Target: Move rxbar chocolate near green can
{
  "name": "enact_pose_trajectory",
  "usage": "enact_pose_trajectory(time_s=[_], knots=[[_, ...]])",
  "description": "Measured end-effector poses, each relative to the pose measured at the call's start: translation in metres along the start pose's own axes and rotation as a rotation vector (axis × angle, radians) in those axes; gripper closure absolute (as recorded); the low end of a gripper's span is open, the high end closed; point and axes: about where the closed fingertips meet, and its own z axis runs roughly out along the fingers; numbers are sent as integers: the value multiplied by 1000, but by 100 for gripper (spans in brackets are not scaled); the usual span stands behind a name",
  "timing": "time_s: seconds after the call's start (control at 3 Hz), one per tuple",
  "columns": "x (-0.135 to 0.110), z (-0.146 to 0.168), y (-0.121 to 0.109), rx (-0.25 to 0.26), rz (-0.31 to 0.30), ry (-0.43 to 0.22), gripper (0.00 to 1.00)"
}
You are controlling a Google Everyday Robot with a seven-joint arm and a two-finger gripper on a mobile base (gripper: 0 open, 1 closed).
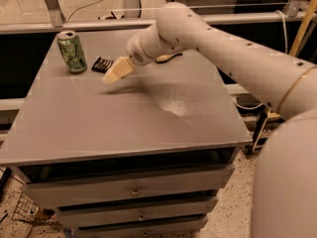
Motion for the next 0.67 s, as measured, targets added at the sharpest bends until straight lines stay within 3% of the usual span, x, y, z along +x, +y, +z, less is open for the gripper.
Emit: enact_pose_trajectory(time_s=[0.33, 0.67], knots=[[17, -69, -15, 166, 27, 59, 0], [17, -86, -15, 202, 30, 69, 0]])
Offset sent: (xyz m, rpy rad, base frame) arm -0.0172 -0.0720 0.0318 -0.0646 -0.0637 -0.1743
